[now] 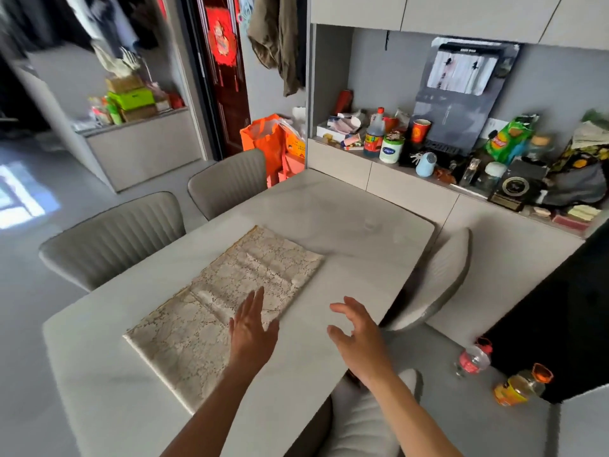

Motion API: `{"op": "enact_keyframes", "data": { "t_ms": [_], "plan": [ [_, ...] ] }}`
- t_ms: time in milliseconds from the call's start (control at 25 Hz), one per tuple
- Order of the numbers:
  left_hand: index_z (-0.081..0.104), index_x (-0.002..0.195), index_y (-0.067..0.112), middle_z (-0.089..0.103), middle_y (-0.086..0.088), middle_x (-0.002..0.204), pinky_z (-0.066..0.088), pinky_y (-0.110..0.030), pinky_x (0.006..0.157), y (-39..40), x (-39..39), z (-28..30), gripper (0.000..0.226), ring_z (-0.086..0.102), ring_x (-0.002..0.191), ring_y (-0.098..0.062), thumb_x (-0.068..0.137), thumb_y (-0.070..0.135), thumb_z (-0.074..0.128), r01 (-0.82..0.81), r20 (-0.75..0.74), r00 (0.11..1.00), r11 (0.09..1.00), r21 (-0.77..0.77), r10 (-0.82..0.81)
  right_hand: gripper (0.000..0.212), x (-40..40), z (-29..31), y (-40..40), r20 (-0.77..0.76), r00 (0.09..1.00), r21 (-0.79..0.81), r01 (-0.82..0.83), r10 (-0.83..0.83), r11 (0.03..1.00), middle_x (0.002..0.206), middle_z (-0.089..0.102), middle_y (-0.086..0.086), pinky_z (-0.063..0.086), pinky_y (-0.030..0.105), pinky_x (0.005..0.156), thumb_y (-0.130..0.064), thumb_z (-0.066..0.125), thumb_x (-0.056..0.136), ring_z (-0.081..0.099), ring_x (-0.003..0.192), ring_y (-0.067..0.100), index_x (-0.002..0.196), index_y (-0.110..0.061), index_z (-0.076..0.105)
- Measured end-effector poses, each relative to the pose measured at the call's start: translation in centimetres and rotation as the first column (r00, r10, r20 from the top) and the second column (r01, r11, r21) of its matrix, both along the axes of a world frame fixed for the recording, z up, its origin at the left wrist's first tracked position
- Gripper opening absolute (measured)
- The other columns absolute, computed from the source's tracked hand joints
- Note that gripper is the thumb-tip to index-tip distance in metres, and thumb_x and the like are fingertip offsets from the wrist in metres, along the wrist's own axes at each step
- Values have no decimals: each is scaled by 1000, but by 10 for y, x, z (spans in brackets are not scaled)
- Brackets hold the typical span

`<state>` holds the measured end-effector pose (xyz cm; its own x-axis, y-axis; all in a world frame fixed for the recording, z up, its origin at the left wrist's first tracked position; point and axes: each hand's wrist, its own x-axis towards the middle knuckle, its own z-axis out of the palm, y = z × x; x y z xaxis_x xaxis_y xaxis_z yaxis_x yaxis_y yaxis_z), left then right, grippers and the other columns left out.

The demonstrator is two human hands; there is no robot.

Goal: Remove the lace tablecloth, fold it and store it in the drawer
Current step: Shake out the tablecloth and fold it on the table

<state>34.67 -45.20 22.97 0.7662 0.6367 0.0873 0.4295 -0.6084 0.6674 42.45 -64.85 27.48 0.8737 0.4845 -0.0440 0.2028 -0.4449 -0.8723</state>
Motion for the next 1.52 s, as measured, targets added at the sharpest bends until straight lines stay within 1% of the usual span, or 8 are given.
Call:
{"op": "enact_keyframes", "data": {
  "t_ms": [640,840,1040,1240,1320,1360,1440,1520],
  "plan": [
    [53,136,12,56,-9,137,38,-40,106,-58,1,-49,57,49,127,-30,81,13,69,-588,-159,799,809,-8,580,27,140,-61,46,-74,813,-159,-582,578,798,119,55,-9,34,17,83,-12,67,86,52,106,10,112,-19,65],
    [55,128,22,64,0,122,46,-35,94,-8,15,-99,47,56,114,-23,82,17,56,-622,-316,743,783,-4,590,29,155,-104,90,-105,790,-281,-606,604,744,125,57,-7,36,19,86,-9,66,85,54,111,12,113,-19,65],
    [28,143,21,33,-4,147,38,-40,101,38,16,-177,64,35,130,-28,82,12,46,-349,-670,623,910,225,405,34,158,-179,119,-155,722,-371,-675,674,637,143,48,1,34,15,100,-7,67,85,50,130,17,117,-18,65],
    [62,81,16,64,2,84,48,-33,60,64,-6,-188,13,62,79,-20,88,20,52,-554,-337,764,827,96,551,35,166,-214,109,-248,661,-447,-726,708,522,149,43,0,25,2,93,-7,63,88,42,137,13,121,-19,62],
    [49,57,15,45,10,52,33,-24,47,70,-30,-178,36,41,50,-10,87,31,61,-715,-129,698,676,-178,704,33,174,-212,110,-263,684,-450,-710,680,541,148,44,1,27,14,102,-7,64,88,41,138,15,120,-17,63],
    [47,54,17,39,12,49,28,-20,45,73,-43,-170,39,35,52,-8,86,31,64,-781,-42,560,511,-360,827,33,177,-209,112,-260,694,-447,-703,671,553,146,46,1,29,17,104,-7,64,88,43,137,16,119,-17,64],
    [61,62,20,47,12,57,34,-19,48,80,-68,-155,25,43,64,-12,86,24,63,-746,15,88,76,-662,996,31,187,-205,121,-262,719,-421,-686,644,594,137,53,0,36,23,104,-6,64,87,49,133,20,116,-17,65],
    [68,92,20,59,0,79,43,-25,60,78,-92,-148,11,52,79,-19,86,22,59,-710,-82,-304,-283,-645,949,33,201,-205,134,-299,762,-401,-646,574,649,126,61,1,41,24,94,-7,64,85,55,124,21,116,-18,65]
  ]
}}
